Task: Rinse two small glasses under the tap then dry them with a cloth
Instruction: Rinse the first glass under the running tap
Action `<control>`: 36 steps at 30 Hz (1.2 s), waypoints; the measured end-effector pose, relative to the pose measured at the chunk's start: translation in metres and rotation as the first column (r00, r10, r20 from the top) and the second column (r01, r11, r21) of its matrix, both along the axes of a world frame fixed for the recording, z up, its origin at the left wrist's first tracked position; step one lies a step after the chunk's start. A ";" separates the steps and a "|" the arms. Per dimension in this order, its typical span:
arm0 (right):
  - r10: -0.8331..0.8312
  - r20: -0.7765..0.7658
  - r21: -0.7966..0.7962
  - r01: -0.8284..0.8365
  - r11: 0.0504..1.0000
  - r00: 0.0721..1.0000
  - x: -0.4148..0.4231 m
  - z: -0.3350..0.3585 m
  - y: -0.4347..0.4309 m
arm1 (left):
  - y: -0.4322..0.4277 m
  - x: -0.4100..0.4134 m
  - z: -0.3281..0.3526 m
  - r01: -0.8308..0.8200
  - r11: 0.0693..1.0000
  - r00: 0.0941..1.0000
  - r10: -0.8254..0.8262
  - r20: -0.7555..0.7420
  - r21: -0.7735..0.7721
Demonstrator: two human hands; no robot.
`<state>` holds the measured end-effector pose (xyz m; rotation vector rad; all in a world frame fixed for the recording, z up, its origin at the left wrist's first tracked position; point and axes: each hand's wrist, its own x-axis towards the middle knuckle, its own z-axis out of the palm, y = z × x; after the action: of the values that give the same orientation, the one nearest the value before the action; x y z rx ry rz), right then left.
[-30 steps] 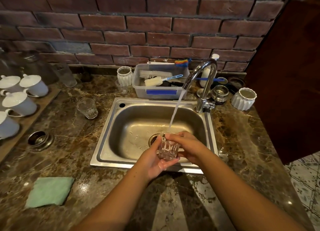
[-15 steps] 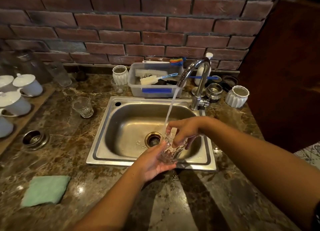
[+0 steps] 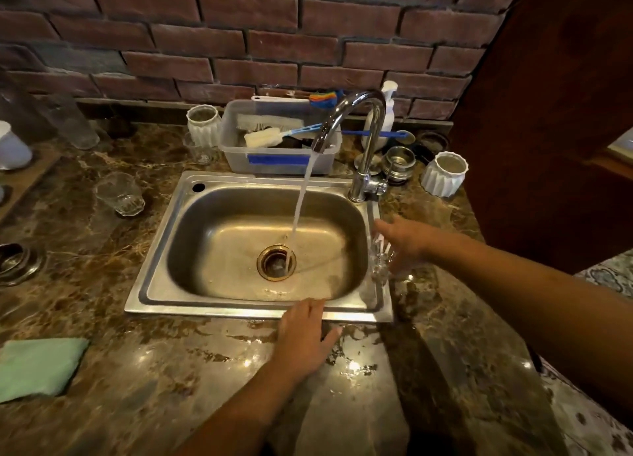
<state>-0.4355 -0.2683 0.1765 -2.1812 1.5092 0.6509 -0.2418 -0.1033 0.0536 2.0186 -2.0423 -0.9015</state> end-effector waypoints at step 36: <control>-0.211 0.171 -0.192 0.242 0.951 0.962 -0.098 -0.051 -0.084 | 0.023 -0.012 -0.062 0.059 0.983 0.946 -0.001 0.324 -0.171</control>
<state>-0.5335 -0.3521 0.1252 -2.1045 1.7821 0.2558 -0.2541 -0.0806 -0.0079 2.1550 -2.2267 -0.3883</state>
